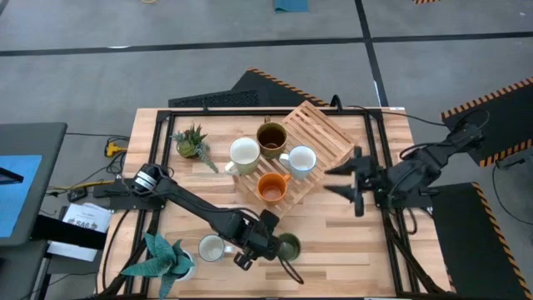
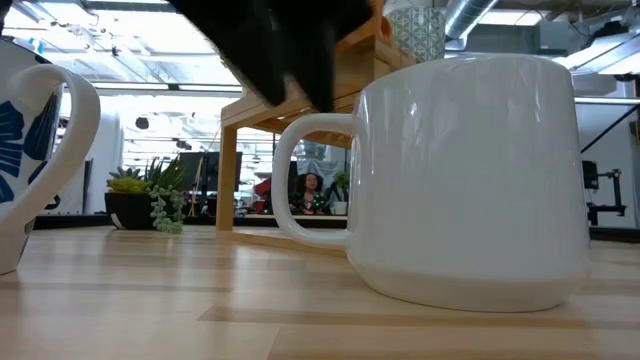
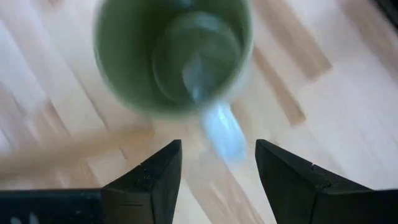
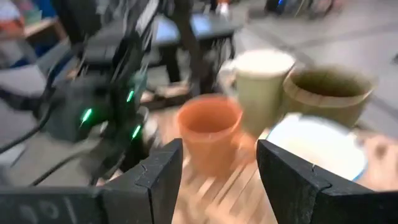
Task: Place coffee mugs
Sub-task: Put the dark green mug on the shelf
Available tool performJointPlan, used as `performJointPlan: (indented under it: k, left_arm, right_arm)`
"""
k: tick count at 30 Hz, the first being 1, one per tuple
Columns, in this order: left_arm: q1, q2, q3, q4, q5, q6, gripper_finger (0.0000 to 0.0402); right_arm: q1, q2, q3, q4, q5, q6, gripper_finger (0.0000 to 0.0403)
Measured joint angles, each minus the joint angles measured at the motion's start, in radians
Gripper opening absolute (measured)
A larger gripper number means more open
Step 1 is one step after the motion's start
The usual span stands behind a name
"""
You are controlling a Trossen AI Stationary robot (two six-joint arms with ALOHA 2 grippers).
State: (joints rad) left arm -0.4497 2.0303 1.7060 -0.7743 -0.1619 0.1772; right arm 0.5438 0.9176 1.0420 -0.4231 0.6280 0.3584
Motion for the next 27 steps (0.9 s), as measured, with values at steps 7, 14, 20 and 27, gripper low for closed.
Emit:
performJointPlan:
  k: [7, 14, 20, 27]
  left_arm:
    - [-0.048, -0.186, -0.197, 0.112, -0.098, -0.109, 0.019]
    - [-0.068, -0.602, -0.618, 0.512, -0.159, -0.169, 0.019]
    - [-0.069, -0.897, -0.861, 0.708, -0.219, -0.143, 0.019]
    - [-0.069, -1.06, -0.958, 0.794, -0.32, -0.1, 0.019]
  right_arm:
    - [0.004, 0.114, 0.0, -0.105, -0.145, 0.162, 0.023]
    - [0.035, 0.311, 0.0, -0.098, -0.268, 0.292, 0.023]
    - [0.051, 0.503, 0.0, -0.012, -0.338, 0.32, 0.023]
    - [0.009, 0.669, 0.016, 0.16, -0.434, 0.224, 0.0191]
